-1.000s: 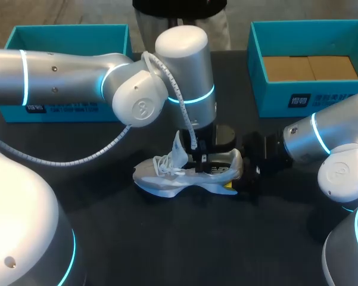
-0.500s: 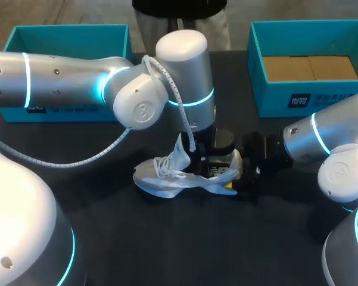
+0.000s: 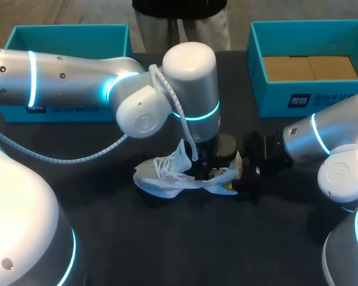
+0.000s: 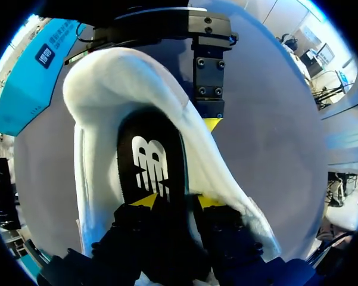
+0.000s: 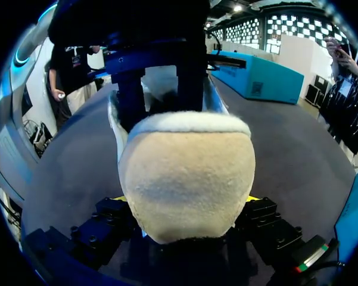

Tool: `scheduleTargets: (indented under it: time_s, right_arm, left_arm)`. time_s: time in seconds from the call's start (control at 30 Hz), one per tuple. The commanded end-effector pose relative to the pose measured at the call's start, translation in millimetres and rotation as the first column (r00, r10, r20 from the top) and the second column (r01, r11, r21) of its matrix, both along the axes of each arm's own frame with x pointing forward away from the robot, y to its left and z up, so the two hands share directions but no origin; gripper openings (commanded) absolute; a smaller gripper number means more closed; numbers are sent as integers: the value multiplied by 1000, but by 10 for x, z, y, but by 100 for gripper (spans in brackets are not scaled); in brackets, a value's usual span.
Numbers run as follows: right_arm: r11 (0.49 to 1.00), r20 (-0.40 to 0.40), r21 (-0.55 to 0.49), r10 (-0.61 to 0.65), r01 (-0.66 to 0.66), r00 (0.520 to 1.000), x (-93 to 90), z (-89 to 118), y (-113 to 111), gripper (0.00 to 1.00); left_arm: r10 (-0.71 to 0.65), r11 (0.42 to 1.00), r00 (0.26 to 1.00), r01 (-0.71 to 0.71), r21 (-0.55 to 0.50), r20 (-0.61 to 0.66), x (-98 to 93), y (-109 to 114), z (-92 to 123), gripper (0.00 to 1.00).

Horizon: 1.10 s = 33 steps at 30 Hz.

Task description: Take the shoe out of the shoebox, open the shoe tongue, remove and reinsert the insole, then place the shoe into the shoebox

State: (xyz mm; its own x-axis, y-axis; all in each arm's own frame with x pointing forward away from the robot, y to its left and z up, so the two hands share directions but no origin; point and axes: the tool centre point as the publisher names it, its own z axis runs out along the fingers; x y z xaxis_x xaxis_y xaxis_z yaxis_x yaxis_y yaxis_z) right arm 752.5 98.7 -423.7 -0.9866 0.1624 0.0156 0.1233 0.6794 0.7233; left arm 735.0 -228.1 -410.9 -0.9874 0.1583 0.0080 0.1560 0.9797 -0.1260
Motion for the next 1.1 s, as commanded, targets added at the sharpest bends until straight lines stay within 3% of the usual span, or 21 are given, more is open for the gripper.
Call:
scheduleTargets:
  time_s: [0.03,0.17,0.27,0.3,0.53,1.1]
  right_arm:
    - [1000,-3,-6,-3,3,1000,21,-12,27,0]
    - [1000,-3,-6,-3,3,1000,21,-12,27,0]
    - [1000,-3,-6,-3,3,1000,21,-12,27,0]
    - [1000,-3,-6,-3,3,1000,21,-12,27,0]
    - [1000,-3,-6,-3,3,1000,21,-12,27,0]
    - [1000,-3,-6,-3,3,1000,21,-12,27,0]
  left_arm:
    - [3,1000,999,-3,7,54,-13,-36,-272,37]
    - [3,1000,995,-4,14,98,19,-46,-329,28]
    - [16,1000,994,-16,0,109,63,-43,-352,10]
    - [17,1000,994,-17,-1,107,79,-40,-361,0]
    - [33,999,994,-35,13,108,120,-6,-415,0]
    - [69,995,998,-68,-70,4,70,152,-66,0]
